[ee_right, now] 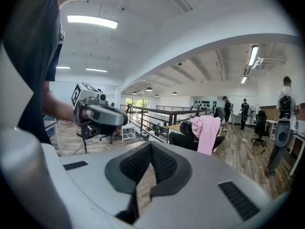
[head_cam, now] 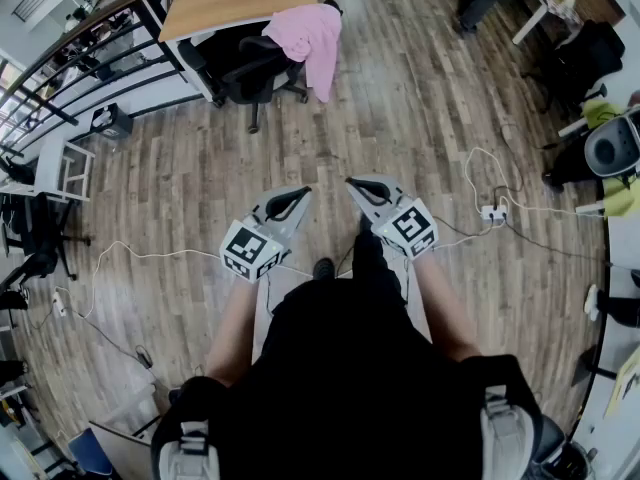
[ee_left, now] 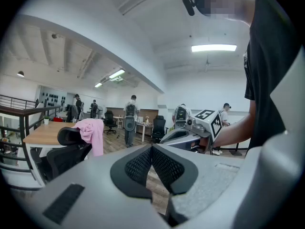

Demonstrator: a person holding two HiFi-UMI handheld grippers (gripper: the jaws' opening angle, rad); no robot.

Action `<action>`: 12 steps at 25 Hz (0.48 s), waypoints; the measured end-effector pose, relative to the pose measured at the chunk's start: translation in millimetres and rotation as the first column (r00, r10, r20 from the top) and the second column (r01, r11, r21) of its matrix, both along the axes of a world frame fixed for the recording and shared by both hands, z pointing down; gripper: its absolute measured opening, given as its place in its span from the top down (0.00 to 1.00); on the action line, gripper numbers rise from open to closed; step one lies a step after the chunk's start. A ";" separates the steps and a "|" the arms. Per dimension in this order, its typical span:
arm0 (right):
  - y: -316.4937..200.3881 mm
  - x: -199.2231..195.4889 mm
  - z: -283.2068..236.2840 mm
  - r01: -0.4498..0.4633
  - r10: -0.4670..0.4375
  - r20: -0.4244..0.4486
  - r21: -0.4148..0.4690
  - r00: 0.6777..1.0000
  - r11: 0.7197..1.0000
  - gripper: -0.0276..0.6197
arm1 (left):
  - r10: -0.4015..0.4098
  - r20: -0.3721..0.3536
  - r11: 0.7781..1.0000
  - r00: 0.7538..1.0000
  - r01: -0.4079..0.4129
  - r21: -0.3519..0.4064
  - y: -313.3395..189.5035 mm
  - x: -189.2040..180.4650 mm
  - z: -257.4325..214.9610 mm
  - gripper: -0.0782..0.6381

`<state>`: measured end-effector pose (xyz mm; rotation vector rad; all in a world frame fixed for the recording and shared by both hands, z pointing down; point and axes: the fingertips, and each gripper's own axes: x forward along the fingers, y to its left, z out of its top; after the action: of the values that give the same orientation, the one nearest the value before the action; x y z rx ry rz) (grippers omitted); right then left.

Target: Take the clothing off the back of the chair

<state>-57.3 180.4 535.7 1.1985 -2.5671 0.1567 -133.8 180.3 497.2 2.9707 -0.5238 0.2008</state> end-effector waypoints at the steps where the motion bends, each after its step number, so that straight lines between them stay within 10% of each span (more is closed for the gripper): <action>1: -1.7 -0.4 -1.2 0.000 0.000 0.001 0.003 1.000 1.000 0.96 | 0.000 0.001 1.000 1.000 0.000 0.003 -1.8 -0.2 -0.3 0.89; 12: -4.5 0.2 0.7 -0.010 0.010 0.005 0.007 1.000 1.000 0.96 | 0.011 -0.003 1.000 1.000 -0.011 -0.003 -6.9 3.7 3.4 0.89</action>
<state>-57.1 175.9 536.4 1.2151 -2.5681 0.1534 -130.0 173.4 500.6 2.9711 -0.5060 0.1979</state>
